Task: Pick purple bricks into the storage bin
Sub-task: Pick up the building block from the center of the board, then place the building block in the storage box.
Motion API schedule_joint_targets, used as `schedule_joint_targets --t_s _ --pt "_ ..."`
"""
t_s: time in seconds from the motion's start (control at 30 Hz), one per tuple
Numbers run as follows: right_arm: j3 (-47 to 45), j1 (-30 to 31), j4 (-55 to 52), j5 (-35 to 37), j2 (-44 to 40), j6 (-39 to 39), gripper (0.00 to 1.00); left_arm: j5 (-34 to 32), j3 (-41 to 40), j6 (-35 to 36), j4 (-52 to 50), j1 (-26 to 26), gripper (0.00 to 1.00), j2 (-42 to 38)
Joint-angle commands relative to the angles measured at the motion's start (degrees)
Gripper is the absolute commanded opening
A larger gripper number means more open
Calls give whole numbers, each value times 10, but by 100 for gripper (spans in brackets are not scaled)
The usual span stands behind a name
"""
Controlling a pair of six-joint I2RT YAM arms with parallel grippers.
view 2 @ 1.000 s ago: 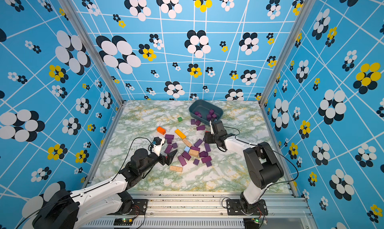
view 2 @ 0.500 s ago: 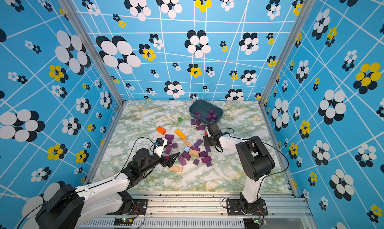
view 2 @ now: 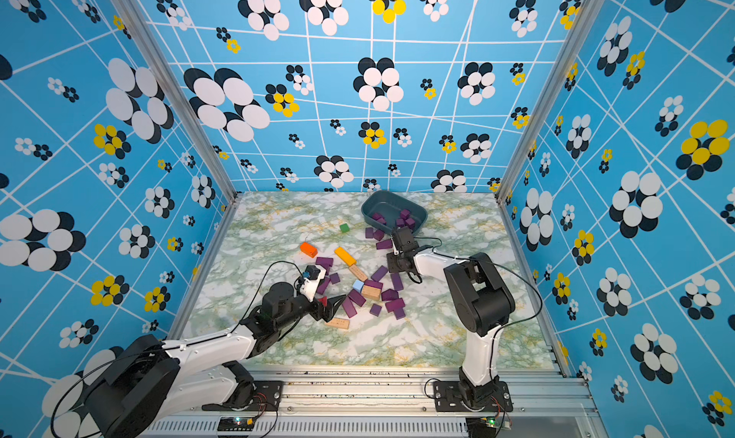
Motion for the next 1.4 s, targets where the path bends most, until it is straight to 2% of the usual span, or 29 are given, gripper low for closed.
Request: schedule_joint_targets --t_s 0.0,0.2,0.37,0.5,0.7,0.8,0.9,1.1,1.23,1.37 --pt "16 3 -47 -19 -29 20 19 -6 17 -6 10 -1 99 5" --pt "68 -3 -51 -50 -70 40 19 -27 22 -11 -4 -1 99 8" --pt "117 -39 -7 -99 -56 87 19 -32 26 -16 -12 -1 99 10" --pt "176 -74 12 -106 -15 120 19 -34 26 -20 -12 -1 99 10" --pt "301 -106 -16 -58 76 111 21 -38 24 -22 -15 0 100 6" --pt "352 -113 -37 -60 119 105 24 -40 24 -22 -17 0 99 2" --pt "391 -114 -59 -56 147 93 32 -45 23 -21 -19 0 99 0" --pt "368 -114 -41 -45 121 66 62 -62 24 -21 -24 0 99 0" --pt "325 -114 -49 -47 72 49 68 -71 25 -23 -30 0 99 -2" --pt "207 -113 -25 -47 -19 42 69 -83 29 -26 -45 1 99 -4"
